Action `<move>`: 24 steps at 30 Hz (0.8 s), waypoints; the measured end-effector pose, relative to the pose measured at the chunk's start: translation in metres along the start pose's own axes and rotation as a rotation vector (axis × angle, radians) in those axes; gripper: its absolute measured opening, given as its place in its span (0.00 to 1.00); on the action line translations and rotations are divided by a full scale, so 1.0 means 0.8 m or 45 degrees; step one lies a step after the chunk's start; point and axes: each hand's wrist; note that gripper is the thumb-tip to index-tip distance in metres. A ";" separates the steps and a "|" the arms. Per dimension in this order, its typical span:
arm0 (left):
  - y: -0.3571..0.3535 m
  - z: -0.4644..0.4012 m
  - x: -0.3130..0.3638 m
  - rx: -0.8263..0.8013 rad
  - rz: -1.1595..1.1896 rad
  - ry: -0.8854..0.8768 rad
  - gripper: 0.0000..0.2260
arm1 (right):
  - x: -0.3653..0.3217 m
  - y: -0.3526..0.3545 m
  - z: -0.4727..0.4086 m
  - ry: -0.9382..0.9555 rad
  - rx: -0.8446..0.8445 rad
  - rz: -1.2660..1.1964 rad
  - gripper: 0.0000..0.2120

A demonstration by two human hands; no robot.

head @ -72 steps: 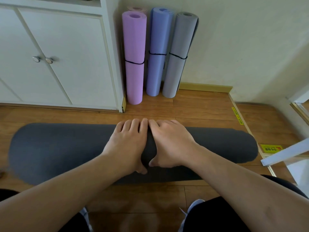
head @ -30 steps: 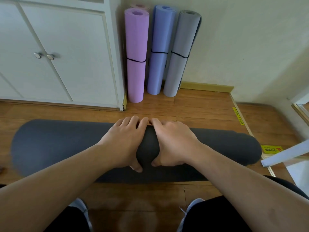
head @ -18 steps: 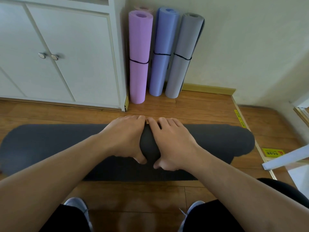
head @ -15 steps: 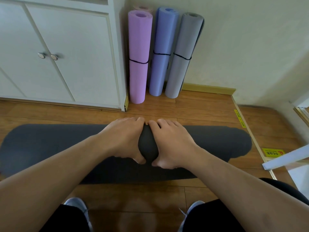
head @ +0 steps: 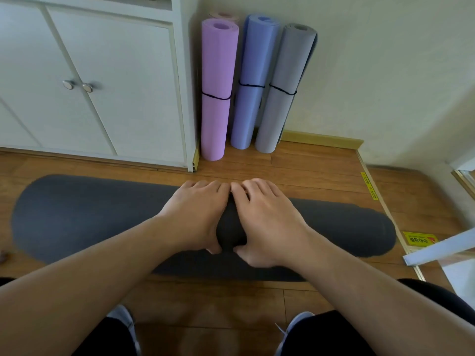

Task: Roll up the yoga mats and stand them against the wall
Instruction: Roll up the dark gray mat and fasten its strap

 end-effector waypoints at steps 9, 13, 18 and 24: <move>0.010 0.006 -0.006 -0.128 0.194 0.060 0.46 | 0.001 -0.002 -0.008 0.010 -0.001 0.073 0.53; -0.001 0.017 -0.003 -0.079 0.043 0.045 0.55 | 0.006 -0.005 -0.014 -0.008 -0.029 0.050 0.52; -0.009 0.012 0.004 0.033 -0.115 0.075 0.54 | 0.013 0.004 -0.016 -0.067 -0.094 -0.073 0.50; 0.006 0.002 -0.007 0.003 0.033 0.026 0.47 | 0.004 0.001 -0.003 -0.037 -0.028 0.066 0.61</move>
Point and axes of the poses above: each hand's wrist, its own z-axis away from the middle knuckle, its own y-axis out of the back of the hand, x = y × z, and after that the axes turned 15 degrees about -x, right-handed
